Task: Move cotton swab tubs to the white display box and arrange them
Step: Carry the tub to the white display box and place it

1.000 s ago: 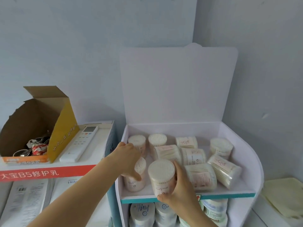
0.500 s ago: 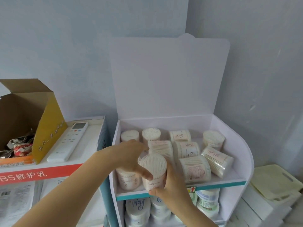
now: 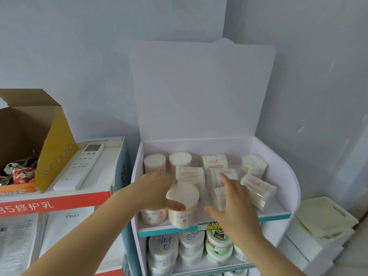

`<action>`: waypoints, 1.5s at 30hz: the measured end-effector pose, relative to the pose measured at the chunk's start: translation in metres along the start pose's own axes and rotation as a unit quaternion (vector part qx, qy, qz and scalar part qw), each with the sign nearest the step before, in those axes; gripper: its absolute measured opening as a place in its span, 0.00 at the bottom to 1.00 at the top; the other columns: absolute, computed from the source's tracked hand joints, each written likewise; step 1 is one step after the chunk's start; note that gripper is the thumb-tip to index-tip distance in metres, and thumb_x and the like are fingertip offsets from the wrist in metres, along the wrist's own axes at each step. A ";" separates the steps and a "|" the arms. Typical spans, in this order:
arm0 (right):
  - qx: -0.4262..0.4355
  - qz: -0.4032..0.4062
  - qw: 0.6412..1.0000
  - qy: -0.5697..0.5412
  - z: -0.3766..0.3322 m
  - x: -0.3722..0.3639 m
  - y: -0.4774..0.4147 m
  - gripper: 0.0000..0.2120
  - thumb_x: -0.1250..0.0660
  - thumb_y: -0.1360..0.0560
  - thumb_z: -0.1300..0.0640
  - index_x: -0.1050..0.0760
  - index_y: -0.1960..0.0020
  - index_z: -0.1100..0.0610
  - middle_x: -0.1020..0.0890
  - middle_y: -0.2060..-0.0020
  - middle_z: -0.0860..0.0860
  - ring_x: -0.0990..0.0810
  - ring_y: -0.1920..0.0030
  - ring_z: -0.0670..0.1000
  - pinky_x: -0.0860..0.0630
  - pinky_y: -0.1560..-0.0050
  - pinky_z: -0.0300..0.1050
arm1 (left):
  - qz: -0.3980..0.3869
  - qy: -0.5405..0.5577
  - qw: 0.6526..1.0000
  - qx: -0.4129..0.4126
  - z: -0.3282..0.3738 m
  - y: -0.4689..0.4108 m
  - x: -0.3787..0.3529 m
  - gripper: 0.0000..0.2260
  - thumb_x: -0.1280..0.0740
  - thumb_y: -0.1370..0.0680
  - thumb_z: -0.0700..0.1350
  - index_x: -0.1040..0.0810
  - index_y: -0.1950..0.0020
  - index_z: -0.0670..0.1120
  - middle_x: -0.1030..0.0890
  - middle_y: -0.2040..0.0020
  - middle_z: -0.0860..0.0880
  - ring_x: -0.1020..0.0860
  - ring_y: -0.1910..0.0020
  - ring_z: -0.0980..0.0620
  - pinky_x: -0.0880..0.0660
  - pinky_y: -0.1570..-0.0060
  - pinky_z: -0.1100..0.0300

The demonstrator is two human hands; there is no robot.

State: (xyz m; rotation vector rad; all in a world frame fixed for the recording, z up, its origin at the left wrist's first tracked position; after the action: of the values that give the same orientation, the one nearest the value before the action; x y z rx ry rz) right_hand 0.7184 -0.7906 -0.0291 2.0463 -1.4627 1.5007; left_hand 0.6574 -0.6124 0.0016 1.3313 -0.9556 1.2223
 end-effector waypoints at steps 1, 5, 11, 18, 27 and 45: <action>-0.014 0.001 1.000 0.009 0.008 0.006 -0.006 0.41 0.31 0.29 0.42 0.48 0.24 0.49 0.34 0.32 0.47 0.37 0.31 0.49 0.34 0.35 0.44 | 0.002 0.000 1.000 0.001 0.000 -0.001 -0.001 0.39 0.36 0.31 0.68 0.42 0.25 0.51 0.36 0.26 0.52 0.38 0.28 0.50 0.39 0.30 0.51; -0.053 -0.067 0.996 -0.032 0.024 0.007 -0.025 0.39 0.30 0.29 0.47 0.45 0.25 0.50 0.34 0.30 0.49 0.38 0.30 0.51 0.35 0.33 0.47 | 0.004 0.007 1.000 -0.006 0.001 -0.004 -0.002 0.43 0.36 0.33 0.71 0.44 0.25 0.53 0.38 0.25 0.54 0.41 0.27 0.51 0.42 0.29 0.50; 0.048 -0.185 0.982 0.014 -0.003 -0.008 -0.058 0.43 0.28 0.29 0.55 0.50 0.23 0.52 0.43 0.24 0.49 0.43 0.25 0.50 0.41 0.30 0.45 | 0.025 -0.027 0.999 -0.021 0.006 -0.006 -0.008 0.42 0.34 0.35 0.71 0.38 0.27 0.52 0.34 0.28 0.53 0.36 0.30 0.51 0.37 0.31 0.52; 0.125 -0.263 0.947 0.137 -0.014 -0.050 -0.094 0.48 0.28 0.32 0.64 0.53 0.22 0.51 0.43 0.24 0.50 0.41 0.26 0.53 0.40 0.28 0.47 | 0.108 -0.076 0.991 -0.023 0.008 -0.007 -0.023 0.36 0.34 0.33 0.68 0.33 0.32 0.49 0.30 0.35 0.51 0.31 0.37 0.50 0.34 0.36 0.54; 0.149 -0.225 0.958 0.096 -0.007 -0.051 -0.114 0.45 0.23 0.38 0.55 0.42 0.27 0.46 0.31 0.33 0.48 0.29 0.36 0.52 0.30 0.37 0.45 | 0.148 -0.105 0.983 -0.009 0.012 -0.002 -0.026 0.34 0.37 0.31 0.67 0.34 0.33 0.47 0.28 0.37 0.50 0.31 0.38 0.48 0.35 0.37 0.52; -0.087 -0.120 0.859 -0.490 0.039 0.029 -0.130 0.34 0.21 0.43 0.61 0.29 0.39 0.55 0.21 0.42 0.54 0.18 0.46 0.54 0.20 0.52 0.48 | 0.150 -0.080 0.986 -0.001 0.005 -0.023 -0.030 0.34 0.35 0.28 0.62 0.42 0.28 0.50 0.36 0.29 0.52 0.36 0.32 0.49 0.41 0.32 0.52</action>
State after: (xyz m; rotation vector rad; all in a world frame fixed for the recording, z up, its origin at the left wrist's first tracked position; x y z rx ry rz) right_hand 0.8454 -0.7693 0.0231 2.8739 -1.4072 0.1312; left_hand 0.6762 -0.6171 -0.0319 1.3321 -1.3068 1.3527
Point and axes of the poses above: each hand's wrist, its own y-axis away from the middle knuckle, its own x-axis out of the back of the hand, z = x × y, the point moved 5 cm from there along -y, towards the middle knuckle
